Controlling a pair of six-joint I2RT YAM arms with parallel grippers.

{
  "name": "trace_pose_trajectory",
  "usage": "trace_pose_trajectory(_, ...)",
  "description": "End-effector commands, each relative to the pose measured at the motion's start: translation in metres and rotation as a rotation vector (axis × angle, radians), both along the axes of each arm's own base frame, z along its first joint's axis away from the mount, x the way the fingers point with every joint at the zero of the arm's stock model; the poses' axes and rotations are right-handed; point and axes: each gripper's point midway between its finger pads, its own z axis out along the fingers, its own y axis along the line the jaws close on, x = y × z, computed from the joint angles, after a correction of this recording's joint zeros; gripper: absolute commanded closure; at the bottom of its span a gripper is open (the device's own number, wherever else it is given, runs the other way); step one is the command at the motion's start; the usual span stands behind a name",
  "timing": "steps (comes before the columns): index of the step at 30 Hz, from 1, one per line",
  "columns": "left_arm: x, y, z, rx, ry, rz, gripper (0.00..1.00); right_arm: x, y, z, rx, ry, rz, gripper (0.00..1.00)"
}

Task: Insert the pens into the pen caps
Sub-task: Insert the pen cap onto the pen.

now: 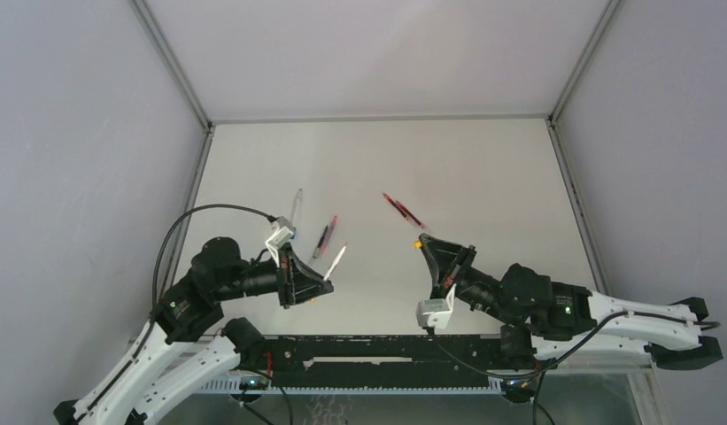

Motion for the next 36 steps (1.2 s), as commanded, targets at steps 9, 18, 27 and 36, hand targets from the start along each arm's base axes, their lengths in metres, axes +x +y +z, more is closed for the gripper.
trace_pose_trajectory(9,0.002,0.001,0.005,0.156,-0.137,-0.130,1.00,0.050,0.013,0.021,-0.395,-0.427,-0.041,1.00)
trace_pose_trajectory(18,0.038,-0.002,0.005,0.296,-0.230,-0.093,1.00,0.069,0.016,0.029,-0.558,-0.596,-0.068,1.00)
trace_pose_trajectory(27,0.033,-0.017,0.015,0.253,-0.237,-0.188,1.00,0.071,0.036,0.040,-0.543,-0.654,-0.075,1.00)
trace_pose_trajectory(36,0.030,-0.021,0.015,0.221,-0.207,-0.193,1.00,0.062,0.056,0.042,-0.526,-0.649,-0.056,1.00)
